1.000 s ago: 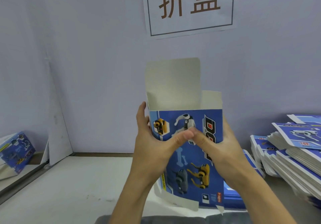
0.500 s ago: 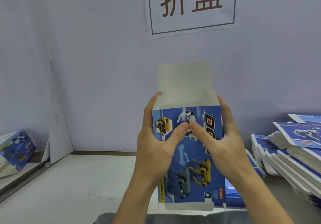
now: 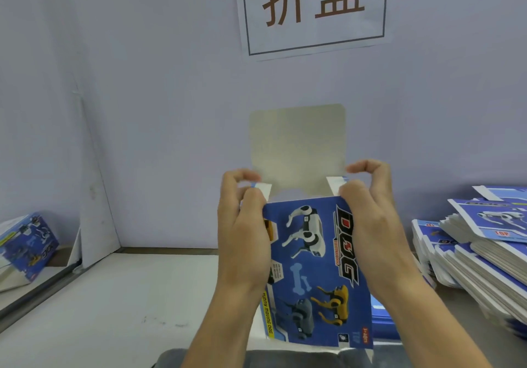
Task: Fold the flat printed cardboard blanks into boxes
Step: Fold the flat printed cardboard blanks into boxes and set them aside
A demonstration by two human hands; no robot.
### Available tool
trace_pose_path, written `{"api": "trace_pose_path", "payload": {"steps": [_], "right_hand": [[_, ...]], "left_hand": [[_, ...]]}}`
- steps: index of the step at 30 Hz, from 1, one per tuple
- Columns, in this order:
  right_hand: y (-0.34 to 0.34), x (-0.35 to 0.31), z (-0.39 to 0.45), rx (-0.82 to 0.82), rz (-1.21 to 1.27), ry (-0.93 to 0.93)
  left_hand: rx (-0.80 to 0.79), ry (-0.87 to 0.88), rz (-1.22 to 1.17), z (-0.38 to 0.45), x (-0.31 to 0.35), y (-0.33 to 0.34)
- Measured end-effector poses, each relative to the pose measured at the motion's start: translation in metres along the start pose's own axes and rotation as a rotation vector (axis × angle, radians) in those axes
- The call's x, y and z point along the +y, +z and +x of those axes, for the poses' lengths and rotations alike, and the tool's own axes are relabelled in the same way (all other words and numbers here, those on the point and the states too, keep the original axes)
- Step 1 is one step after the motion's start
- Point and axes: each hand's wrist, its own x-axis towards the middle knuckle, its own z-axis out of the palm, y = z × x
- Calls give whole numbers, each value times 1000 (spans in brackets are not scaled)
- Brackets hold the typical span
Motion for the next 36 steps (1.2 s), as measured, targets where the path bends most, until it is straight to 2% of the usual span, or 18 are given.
{"api": "trace_pose_path", "payload": {"steps": [6, 9, 12, 17, 22, 26, 31, 36], "right_hand": [[2, -2, -3, -67, 52, -40], [2, 4, -5, -56, 182, -131], [3, 6, -9, -44, 297, -108], [-1, 5, -9, -82, 171, -162], [-8, 3, -9, -165, 115, -114], [-8, 1, -7, -116, 55, -147], [0, 4, -9, -52, -9, -230], [11, 2, -11, -14, -22, -291]], "left_hand": [[-47, -84, -72, 0, 7, -1], [8, -53, -159, -3, 9, -2], [-18, -72, -228, -6, 11, -2], [-190, -3, -56, -7, 8, -6], [-215, 52, 6, -6, 8, -12], [-195, 90, 30, -4, 5, -15], [-132, 216, 93, -5, 1, -16], [-78, 190, -5, -2, 8, -11]]}}
